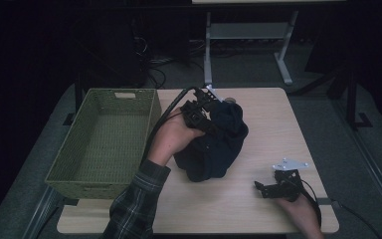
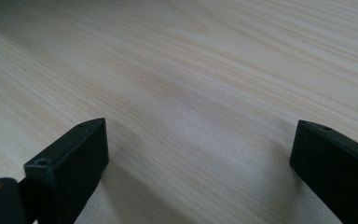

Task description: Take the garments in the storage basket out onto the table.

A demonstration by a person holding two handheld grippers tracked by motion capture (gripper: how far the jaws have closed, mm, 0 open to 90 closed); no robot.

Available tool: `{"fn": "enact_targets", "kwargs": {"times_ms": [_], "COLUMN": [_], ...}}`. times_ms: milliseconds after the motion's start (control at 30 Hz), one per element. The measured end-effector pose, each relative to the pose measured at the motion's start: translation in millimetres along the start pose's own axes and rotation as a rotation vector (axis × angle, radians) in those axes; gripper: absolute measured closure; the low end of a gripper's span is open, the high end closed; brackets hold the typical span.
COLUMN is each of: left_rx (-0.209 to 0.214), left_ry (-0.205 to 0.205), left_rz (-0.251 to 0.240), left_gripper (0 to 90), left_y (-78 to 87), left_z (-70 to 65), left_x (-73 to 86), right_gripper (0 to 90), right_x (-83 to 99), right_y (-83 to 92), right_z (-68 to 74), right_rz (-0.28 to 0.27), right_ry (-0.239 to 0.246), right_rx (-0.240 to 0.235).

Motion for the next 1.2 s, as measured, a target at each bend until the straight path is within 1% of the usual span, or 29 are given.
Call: {"fn": "enact_targets", "kwargs": {"times_ms": [100, 167, 233, 333, 367, 400, 433, 500, 533, 600, 667, 867, 967, 1000, 1033, 1067, 1133, 1167, 1200], "left_rx": [0.011, 0.026, 0.046, 0.065, 0.066, 0.072, 0.073, 0.075, 0.077, 0.082, 0.090, 0.090, 0.079, 0.077, 0.077, 0.066, 0.058, 0.052, 0.052], "left_ry": [0.012, 0.012, 0.013, 0.018, 0.022, 0.015, 0.021, 0.014, 0.018, 0.006, 0.004, 0.001, -0.011, -0.008, -0.008, -0.008, -0.011, -0.004, -0.004], "left_rz": [0.001, -0.002, 0.007, 0.008, 0.008, 0.015, 0.012, 0.024, 0.024, 0.037, 0.035, 0.027, 0.033, 0.033, 0.033, 0.024, 0.027, 0.023, 0.023], "left_gripper": [79.2, 79.1, 79.1, 79.1, 79.1, 79.1, 79.1, 79.0, 78.9, 78.8, 78.5, 78.1, 76.8, 76.5, 76.4, 75.9, 75.5, 75.1, 74.9], "left_y": [-9.7, -16.7, -23.2, -35.8, -40.0, -43.5, -47.8, -55.5, -59.9, -67.9, -76.2, -98.6, -109.2, -112.7, -112.7, -119.9, -125.7, -128.9, -128.9], "left_z": [-6.2, -9.9, -14.2, -18.0, -18.6, -18.4, -19.0, -17.3, -16.9, -14.6, -12.7, -5.2, -0.9, 0.9, 0.9, 4.3, 8.8, 10.4, 10.4], "left_x": [1.3, 2.1, 3.6, 6.5, 7.5, 8.9, 9.8, 12.9, 14.1, 17.2, 19.4, 25.7, 28.9, 29.7, 29.7, 31.0, 32.5, 32.8, 32.8], "right_gripper": [3.9, 3.9, 3.9, 3.8, 3.9, 3.9, 3.9, 3.9, 3.9, 3.8, 3.9, 3.9, 3.9, 3.9, 3.9, 3.9, 3.9, 3.9, 3.9], "right_x": [0.0, 0.0, 0.0, 0.0, 0.0, 0.0, 0.0, 0.0, 0.0, 0.0, 0.1, 0.3, 0.3, 0.3, 0.3, 0.3, 0.3, 0.2, 0.2], "right_y": [0.0, 0.0, 0.0, -0.1, -0.1, -0.1, -0.1, -0.1, -0.2, -0.2, 0.1, 0.0, 0.1, 0.1, 0.1, 0.1, 0.2, 0.2, -0.1], "right_z": [0.0, 0.0, 0.0, 0.1, 0.1, 0.1, 0.1, 0.1, -0.1, -0.1, -0.2, 0.0, 0.3, 0.3, 0.3, 0.3, 0.3, 0.3, 0.4], "right_rz": [0.000, 0.000, 0.000, -0.001, -0.001, -0.001, -0.001, -0.001, -0.002, -0.002, 0.001, 0.001, 0.002, 0.002, 0.002, 0.002, 0.003, 0.002, 0.000], "right_ry": [0.000, 0.000, 0.000, -0.001, -0.001, -0.001, -0.001, -0.001, 0.001, 0.001, 0.002, 0.000, -0.003, -0.003, -0.003, -0.003, -0.004, -0.004, -0.004], "right_rx": [0.000, 0.000, 0.000, 0.000, 0.000, 0.000, 0.000, 0.000, 0.000, 0.000, 0.000, -0.001, -0.001, 0.000, 0.000, -0.001, 0.000, 0.001, -0.001]}}
Point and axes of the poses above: each handheld gripper's, and its own axes: y roughly backward along the jaws, x roughly out of its underside, z roughly to its left, the point moved 9 cm from there along -y, roughly forward along the jaws, and after that the axes turned 15 degrees about -z, right-handed, at the moved point
